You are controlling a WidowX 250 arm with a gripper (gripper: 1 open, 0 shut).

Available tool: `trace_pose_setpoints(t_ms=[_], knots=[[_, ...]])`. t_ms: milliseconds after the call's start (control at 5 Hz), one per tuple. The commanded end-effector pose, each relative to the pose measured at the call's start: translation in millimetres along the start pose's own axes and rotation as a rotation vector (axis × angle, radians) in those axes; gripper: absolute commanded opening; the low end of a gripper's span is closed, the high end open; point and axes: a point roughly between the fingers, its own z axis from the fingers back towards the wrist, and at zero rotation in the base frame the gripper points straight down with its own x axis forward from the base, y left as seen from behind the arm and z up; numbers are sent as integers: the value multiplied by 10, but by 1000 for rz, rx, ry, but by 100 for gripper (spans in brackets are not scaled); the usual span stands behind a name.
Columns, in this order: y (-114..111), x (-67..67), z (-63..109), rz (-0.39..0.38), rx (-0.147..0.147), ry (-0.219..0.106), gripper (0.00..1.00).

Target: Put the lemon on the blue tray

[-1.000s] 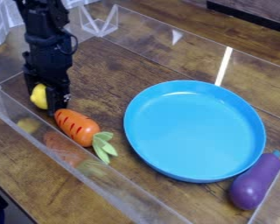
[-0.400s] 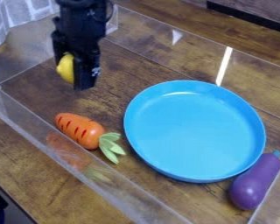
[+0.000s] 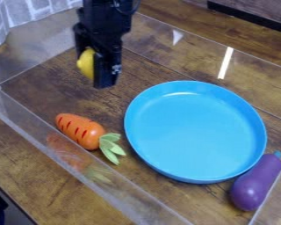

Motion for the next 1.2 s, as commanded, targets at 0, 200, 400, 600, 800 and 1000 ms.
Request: trace_pose_setpoints(t_ms=[0, 200, 400, 600, 800, 1000], knots=[[-140, 95, 303, -62, 41, -81, 0], [-268, 106, 365, -95, 43, -87, 0], [-376, 151, 345, -117, 41, -89, 0], [-493, 210, 371, -149, 39, -92, 0], [-612, 271, 394, -179, 36, -94, 0], [-838, 419, 446, -249, 30, -105, 0]])
